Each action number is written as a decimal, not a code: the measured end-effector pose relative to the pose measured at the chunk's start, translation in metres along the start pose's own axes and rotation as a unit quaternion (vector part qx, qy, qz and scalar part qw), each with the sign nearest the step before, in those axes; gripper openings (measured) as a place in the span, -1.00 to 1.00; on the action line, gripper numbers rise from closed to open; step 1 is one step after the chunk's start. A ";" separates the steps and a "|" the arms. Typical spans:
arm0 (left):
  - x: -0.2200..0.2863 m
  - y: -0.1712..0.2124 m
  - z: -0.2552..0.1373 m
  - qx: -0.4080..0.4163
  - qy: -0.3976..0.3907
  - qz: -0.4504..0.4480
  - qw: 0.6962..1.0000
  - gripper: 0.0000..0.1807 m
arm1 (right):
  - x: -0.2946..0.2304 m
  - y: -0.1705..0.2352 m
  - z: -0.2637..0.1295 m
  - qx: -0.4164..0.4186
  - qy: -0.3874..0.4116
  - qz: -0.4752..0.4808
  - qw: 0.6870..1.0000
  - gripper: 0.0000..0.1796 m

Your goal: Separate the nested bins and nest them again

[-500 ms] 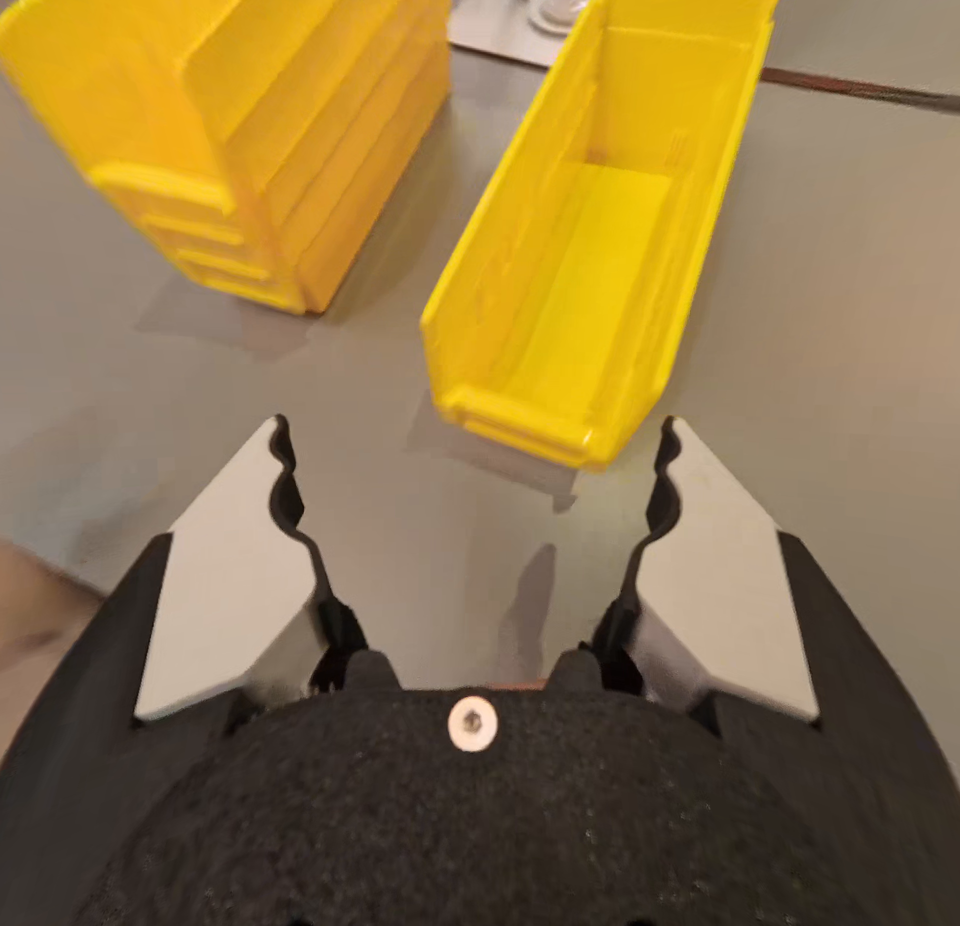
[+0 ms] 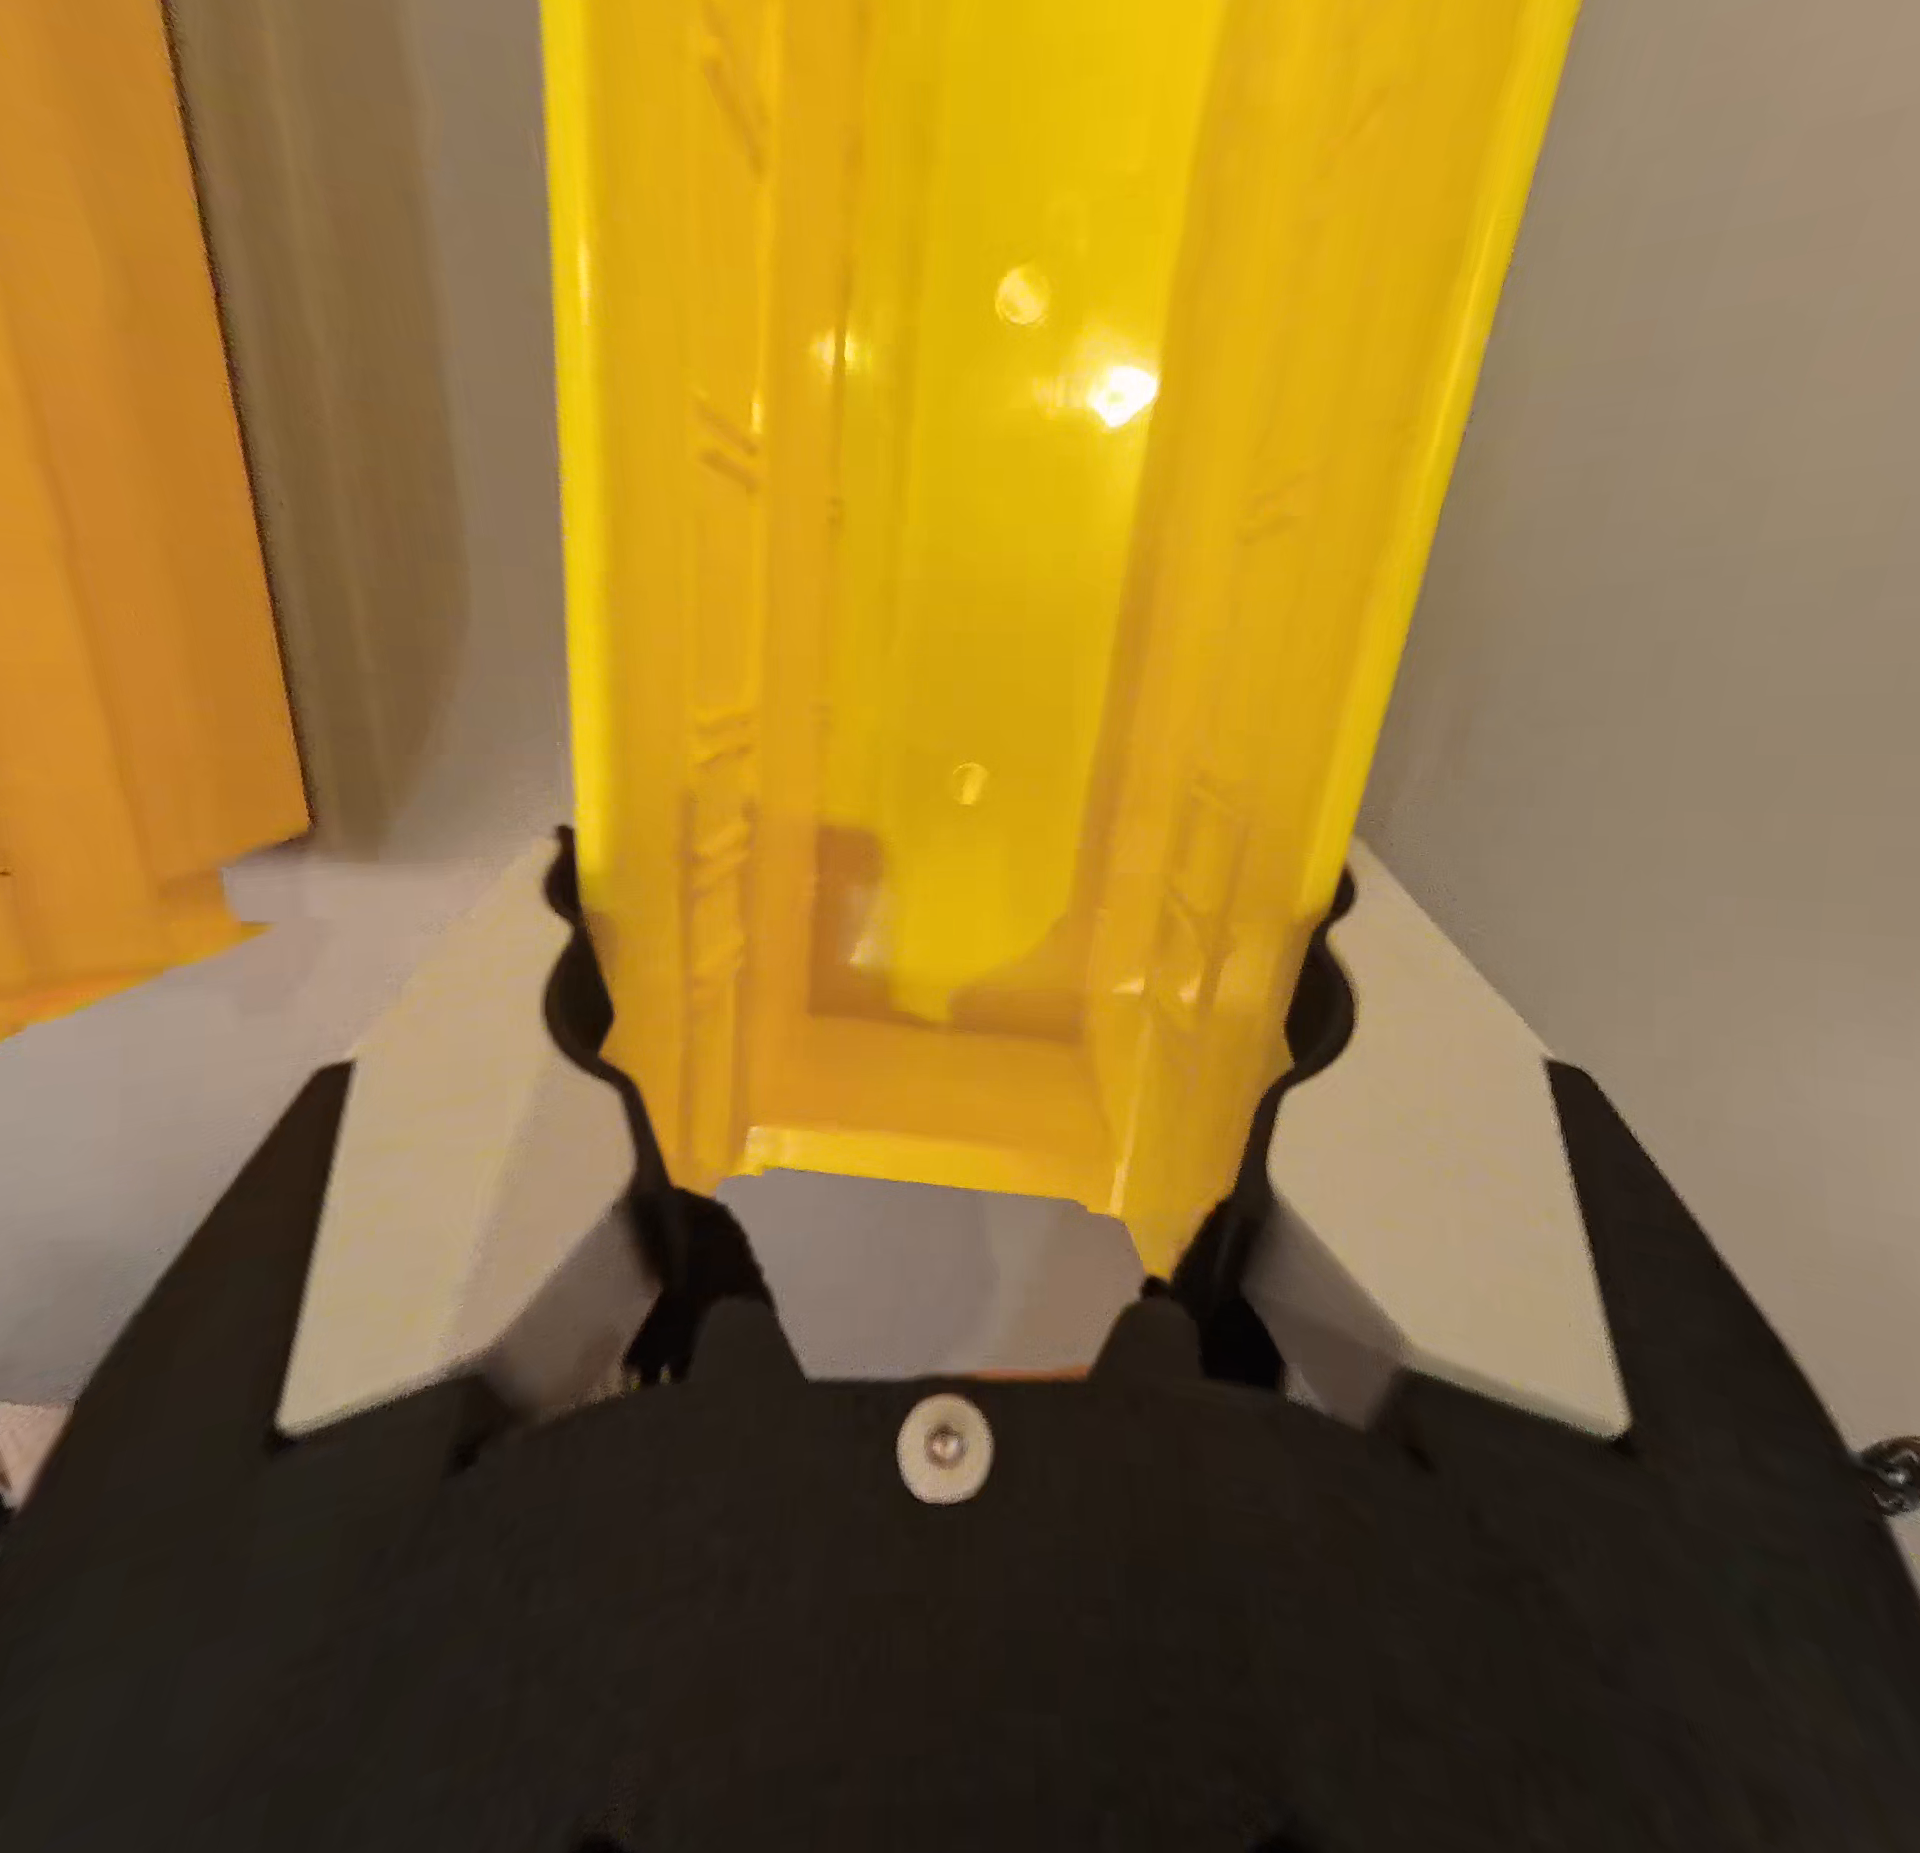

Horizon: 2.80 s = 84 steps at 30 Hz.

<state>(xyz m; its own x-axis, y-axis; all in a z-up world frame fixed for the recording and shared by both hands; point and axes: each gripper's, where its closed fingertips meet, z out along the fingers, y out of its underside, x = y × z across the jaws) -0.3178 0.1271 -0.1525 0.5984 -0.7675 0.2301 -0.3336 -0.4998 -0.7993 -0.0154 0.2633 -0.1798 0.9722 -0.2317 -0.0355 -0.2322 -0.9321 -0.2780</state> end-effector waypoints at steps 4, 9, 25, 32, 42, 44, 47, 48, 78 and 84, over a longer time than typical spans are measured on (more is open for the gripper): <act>0.001 -0.001 -0.001 0.002 0.004 -0.003 1.000 -0.06 | -0.001 -0.007 -0.004 0.020 -0.013 0.021 1.000 0.20; 0.001 0.001 -0.002 -0.001 0.006 -0.010 1.000 -0.08 | 0.004 -0.008 -0.018 0.041 -0.036 0.048 0.997 0.07; 0.004 0.003 0.001 -0.011 0.003 -0.003 1.000 -0.12 | -0.108 -0.094 -0.161 0.151 -0.060 -0.028 0.986 0.11; 0.004 0.001 -0.001 -0.004 0.003 -0.007 1.000 -0.13 | -0.189 -0.106 -0.162 0.115 -0.097 -0.040 0.988 0.12; 0.003 -0.001 -0.002 -0.002 0.007 -0.010 1.000 -0.12 | -0.217 -0.104 -0.138 0.102 -0.095 -0.035 0.990 0.13; 0.003 -0.002 -0.002 -0.003 0.007 -0.010 1.000 -0.12 | -0.222 -0.104 -0.136 0.101 -0.098 -0.029 0.990 0.13; 0.005 -0.002 -0.002 -0.003 0.008 -0.008 1.000 -0.12 | -0.220 -0.105 -0.130 0.100 -0.087 -0.026 0.991 0.13; 0.005 -0.001 -0.002 -0.003 0.008 -0.006 1.000 -0.13 | -0.221 -0.105 -0.129 0.102 -0.094 -0.020 0.990 0.13; 0.009 0.004 0.001 -0.017 0.017 -0.007 1.000 -0.12 | -0.217 -0.100 -0.088 0.087 -0.059 -0.013 0.994 0.17; 0.009 0.005 0.001 -0.019 0.019 -0.009 1.000 -0.12 | -0.215 -0.099 -0.074 0.084 -0.054 -0.010 0.995 0.21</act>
<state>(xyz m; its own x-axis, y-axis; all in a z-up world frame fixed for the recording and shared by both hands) -0.3133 0.1184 -0.1549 0.5770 -0.7725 0.2653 -0.3505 -0.5276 -0.7738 -0.2041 0.3844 -0.0737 0.9764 -0.1740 -0.1283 -0.2131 -0.8743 -0.4360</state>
